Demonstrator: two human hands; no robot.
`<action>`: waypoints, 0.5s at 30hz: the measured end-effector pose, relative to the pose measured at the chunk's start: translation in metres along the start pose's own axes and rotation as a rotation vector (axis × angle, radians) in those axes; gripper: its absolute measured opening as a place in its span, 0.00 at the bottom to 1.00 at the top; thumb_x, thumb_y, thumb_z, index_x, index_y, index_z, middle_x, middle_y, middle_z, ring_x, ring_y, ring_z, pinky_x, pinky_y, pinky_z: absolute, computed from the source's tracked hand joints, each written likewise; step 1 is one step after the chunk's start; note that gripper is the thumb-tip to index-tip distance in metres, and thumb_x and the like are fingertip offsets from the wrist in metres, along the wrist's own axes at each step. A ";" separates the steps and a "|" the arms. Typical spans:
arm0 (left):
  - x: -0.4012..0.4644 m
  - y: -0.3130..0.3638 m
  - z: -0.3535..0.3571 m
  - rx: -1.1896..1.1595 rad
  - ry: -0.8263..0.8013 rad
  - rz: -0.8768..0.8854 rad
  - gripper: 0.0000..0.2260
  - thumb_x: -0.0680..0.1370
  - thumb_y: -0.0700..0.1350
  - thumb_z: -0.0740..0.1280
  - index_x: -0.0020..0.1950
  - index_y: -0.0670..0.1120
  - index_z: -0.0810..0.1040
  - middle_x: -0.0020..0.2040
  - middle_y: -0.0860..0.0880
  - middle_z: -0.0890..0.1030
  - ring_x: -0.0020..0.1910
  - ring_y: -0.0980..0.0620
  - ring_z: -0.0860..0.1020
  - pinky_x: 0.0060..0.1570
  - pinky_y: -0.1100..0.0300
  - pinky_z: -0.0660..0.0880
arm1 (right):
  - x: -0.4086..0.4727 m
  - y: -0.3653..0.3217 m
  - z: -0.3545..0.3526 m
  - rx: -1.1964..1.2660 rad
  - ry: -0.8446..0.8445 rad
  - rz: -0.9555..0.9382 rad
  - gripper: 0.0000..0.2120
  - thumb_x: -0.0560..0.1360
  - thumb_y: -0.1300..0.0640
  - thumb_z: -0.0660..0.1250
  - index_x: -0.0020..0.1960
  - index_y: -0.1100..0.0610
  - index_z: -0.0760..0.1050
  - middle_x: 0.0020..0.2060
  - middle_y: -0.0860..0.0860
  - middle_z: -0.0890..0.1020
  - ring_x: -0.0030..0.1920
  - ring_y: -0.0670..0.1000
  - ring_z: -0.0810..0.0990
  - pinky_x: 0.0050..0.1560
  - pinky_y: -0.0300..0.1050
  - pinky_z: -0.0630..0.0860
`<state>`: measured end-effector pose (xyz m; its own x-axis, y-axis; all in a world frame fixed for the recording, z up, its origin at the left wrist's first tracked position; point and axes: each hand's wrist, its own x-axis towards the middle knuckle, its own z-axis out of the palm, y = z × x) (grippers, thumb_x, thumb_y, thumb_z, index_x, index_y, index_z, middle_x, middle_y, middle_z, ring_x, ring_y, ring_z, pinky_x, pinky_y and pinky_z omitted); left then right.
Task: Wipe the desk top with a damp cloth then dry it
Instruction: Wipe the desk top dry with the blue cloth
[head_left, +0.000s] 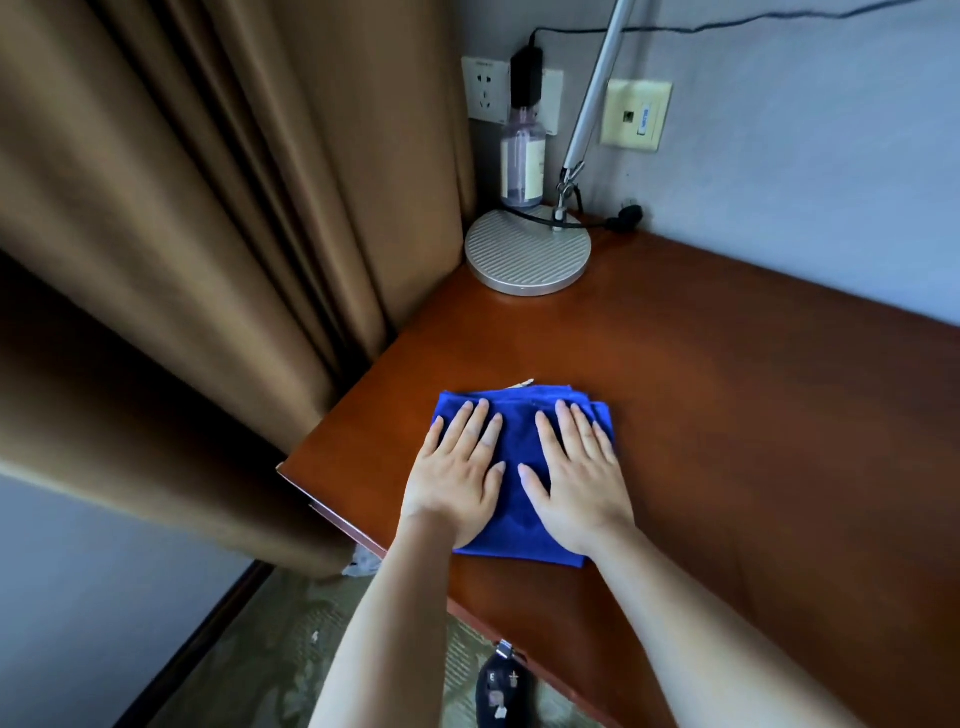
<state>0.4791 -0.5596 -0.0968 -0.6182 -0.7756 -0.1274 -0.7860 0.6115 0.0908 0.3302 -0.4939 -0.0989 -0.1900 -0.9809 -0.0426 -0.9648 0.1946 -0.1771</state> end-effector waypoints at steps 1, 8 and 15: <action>0.004 -0.001 0.000 -0.007 0.007 -0.001 0.36 0.72 0.59 0.27 0.79 0.51 0.41 0.79 0.52 0.41 0.77 0.53 0.38 0.74 0.54 0.33 | 0.004 0.000 -0.001 0.003 0.006 -0.003 0.40 0.73 0.37 0.34 0.78 0.56 0.53 0.77 0.56 0.52 0.78 0.53 0.49 0.73 0.46 0.37; 0.063 -0.028 -0.012 -0.029 0.025 -0.026 0.37 0.71 0.59 0.27 0.79 0.51 0.43 0.80 0.51 0.42 0.78 0.53 0.38 0.75 0.53 0.35 | 0.075 0.002 -0.005 -0.003 0.019 -0.020 0.40 0.71 0.37 0.33 0.78 0.53 0.51 0.78 0.53 0.50 0.78 0.51 0.46 0.73 0.45 0.36; 0.125 -0.056 -0.021 -0.016 0.039 -0.038 0.35 0.73 0.59 0.30 0.80 0.50 0.44 0.80 0.50 0.43 0.78 0.52 0.40 0.74 0.53 0.36 | 0.147 0.006 -0.007 -0.026 0.023 -0.032 0.41 0.70 0.36 0.33 0.79 0.53 0.50 0.78 0.53 0.49 0.78 0.51 0.46 0.74 0.45 0.37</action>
<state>0.4455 -0.6945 -0.0968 -0.5872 -0.8041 -0.0927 -0.8089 0.5790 0.1020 0.2946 -0.6373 -0.0992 -0.1625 -0.9866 -0.0148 -0.9748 0.1629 -0.1523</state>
